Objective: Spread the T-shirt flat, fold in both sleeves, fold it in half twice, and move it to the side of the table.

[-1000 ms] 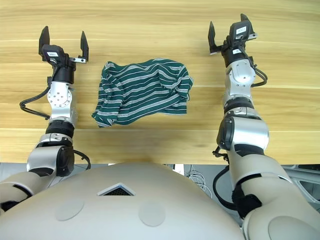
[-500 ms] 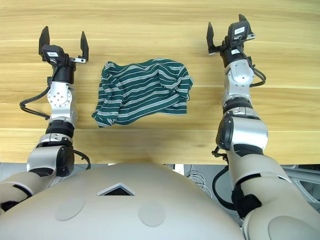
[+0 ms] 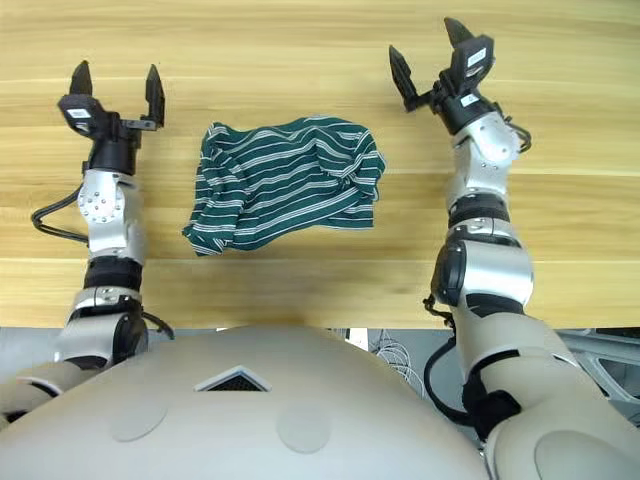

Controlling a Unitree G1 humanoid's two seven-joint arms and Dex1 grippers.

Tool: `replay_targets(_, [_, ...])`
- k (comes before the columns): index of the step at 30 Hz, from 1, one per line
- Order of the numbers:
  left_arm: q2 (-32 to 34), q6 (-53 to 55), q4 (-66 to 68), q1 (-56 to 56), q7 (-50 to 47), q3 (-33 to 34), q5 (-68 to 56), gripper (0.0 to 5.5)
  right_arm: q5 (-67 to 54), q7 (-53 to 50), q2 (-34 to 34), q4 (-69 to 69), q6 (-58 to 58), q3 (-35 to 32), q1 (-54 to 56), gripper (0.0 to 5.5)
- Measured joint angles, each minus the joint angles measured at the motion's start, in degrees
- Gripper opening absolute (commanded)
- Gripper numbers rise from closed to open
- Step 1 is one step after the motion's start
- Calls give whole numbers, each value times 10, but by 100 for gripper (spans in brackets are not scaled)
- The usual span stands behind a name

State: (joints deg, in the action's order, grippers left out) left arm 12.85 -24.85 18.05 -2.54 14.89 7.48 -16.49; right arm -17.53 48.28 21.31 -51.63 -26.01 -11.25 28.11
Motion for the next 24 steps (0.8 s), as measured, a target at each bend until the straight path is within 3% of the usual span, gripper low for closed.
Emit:
replay_targets(8, [88,281,-396,227,-36,-5,-151,540,-171,32,131,447,317,-22,-289,483])
replay_targets(11, [123,438,-508,231,-98,-20,-197,540,-210,-9,170,587,456,-15,-338,483])
replay_targets(14, [145,650,-599,161,-209,-30,-266,540,-273,-82,206,728,649,22,-342,483])
replay_targets(19, [115,798,-620,93,-277,-72,-301,540,-307,-163,195,749,768,37,-293,483])
replay_targets(24, [92,845,-604,80,-292,-73,-298,540,-286,-202,168,722,792,51,-274,483])
